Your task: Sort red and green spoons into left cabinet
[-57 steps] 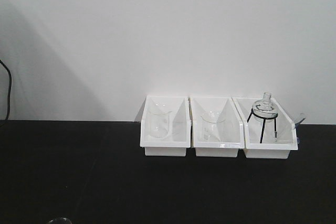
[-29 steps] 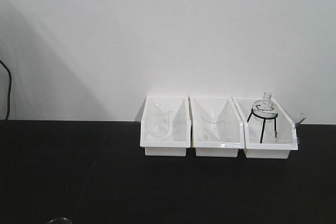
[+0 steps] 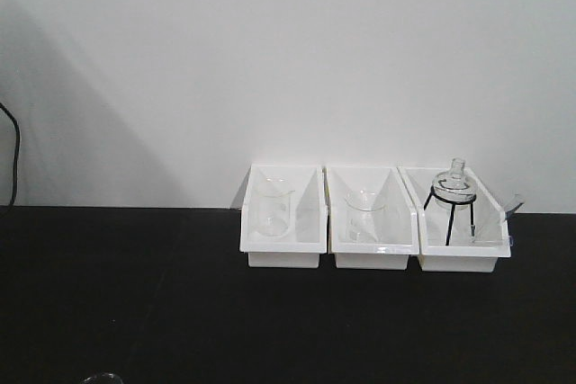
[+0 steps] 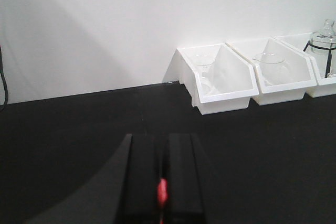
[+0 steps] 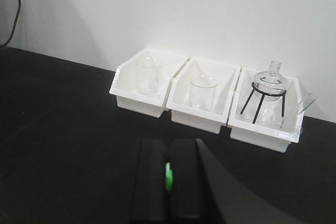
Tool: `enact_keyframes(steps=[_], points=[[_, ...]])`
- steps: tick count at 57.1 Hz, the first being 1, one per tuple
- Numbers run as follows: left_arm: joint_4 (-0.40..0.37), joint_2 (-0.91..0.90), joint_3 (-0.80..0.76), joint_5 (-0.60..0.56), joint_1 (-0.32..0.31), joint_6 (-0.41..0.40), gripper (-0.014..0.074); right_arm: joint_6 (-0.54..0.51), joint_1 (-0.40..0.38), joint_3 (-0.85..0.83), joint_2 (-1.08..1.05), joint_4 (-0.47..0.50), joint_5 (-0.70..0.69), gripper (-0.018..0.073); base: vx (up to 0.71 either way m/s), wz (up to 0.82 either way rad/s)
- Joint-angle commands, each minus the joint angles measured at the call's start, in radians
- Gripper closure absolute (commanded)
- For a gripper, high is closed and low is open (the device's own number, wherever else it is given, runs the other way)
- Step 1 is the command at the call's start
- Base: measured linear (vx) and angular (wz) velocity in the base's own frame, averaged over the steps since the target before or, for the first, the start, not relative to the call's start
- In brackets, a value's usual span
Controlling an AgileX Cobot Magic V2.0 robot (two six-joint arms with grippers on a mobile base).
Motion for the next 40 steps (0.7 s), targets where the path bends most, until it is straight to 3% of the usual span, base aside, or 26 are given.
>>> enact_keyframes(steps=[1, 40], points=[[-0.025, -0.001, -0.028, -0.06, -0.008, -0.009, 0.0597, -0.011, -0.004, -0.028, 0.006, 0.025, -0.073, 0.0563, 0.0, 0.0], [-0.025, -0.001, -0.028, -0.062, -0.008, -0.009, 0.0597, -0.011, -0.004, -0.028, 0.006, 0.025, -0.073, 0.0563, -0.03, 0.02]])
